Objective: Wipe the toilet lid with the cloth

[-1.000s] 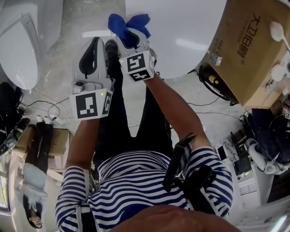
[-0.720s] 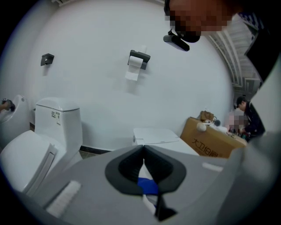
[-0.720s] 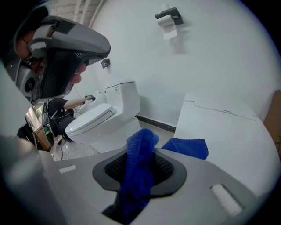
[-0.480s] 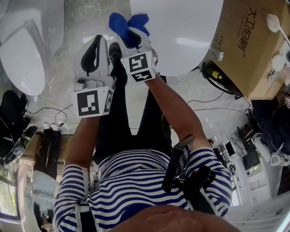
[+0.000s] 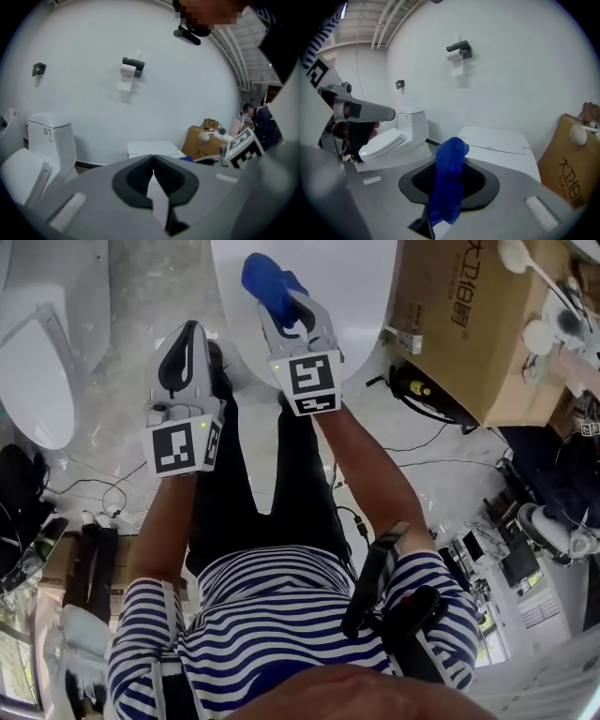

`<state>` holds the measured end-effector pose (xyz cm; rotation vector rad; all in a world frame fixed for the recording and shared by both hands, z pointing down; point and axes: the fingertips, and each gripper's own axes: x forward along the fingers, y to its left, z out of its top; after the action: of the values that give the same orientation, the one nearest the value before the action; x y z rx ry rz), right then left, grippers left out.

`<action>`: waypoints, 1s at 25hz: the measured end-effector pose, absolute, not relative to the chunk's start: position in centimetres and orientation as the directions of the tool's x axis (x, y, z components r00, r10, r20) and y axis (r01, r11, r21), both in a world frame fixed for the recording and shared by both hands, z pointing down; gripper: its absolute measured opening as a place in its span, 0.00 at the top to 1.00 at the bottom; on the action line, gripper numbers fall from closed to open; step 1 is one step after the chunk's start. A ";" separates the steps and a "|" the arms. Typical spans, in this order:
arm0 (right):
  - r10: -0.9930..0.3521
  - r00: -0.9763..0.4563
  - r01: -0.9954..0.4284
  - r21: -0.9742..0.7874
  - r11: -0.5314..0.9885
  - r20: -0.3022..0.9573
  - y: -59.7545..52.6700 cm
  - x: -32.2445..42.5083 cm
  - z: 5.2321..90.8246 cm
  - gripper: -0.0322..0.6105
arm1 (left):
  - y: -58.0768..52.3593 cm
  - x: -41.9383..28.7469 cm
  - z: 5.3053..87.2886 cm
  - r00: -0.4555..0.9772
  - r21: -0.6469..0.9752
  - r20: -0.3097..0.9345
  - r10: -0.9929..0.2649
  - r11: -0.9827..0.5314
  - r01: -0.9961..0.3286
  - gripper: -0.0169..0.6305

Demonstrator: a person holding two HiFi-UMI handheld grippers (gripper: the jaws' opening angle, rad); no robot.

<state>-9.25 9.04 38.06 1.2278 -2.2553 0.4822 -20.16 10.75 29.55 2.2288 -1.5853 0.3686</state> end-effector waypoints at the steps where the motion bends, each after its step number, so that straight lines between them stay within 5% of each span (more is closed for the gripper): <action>1: -0.672 -0.441 -0.855 -0.051 0.516 0.595 9.0 -7.3 37.5 0.77 | 10.8 -19.0 29.3 0.329 0.151 0.420 -0.846 -0.292 -0.944 0.97; 15: -0.748 -0.330 -0.913 0.005 0.407 0.576 11.0 15.8 36.1 0.77 | 12.8 -2.7 29.0 0.304 0.110 0.397 -0.866 -0.285 -0.952 0.97; 25: -0.746 -0.310 -0.929 -0.022 0.369 0.589 11.9 22.0 40.4 0.77 | 14.3 0.8 30.5 0.262 0.061 0.415 -0.871 -0.261 -0.963 0.97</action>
<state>21.99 11.90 40.36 1.4459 -2.1466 0.4973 0.79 14.26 30.46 2.2358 -1.6873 0.4327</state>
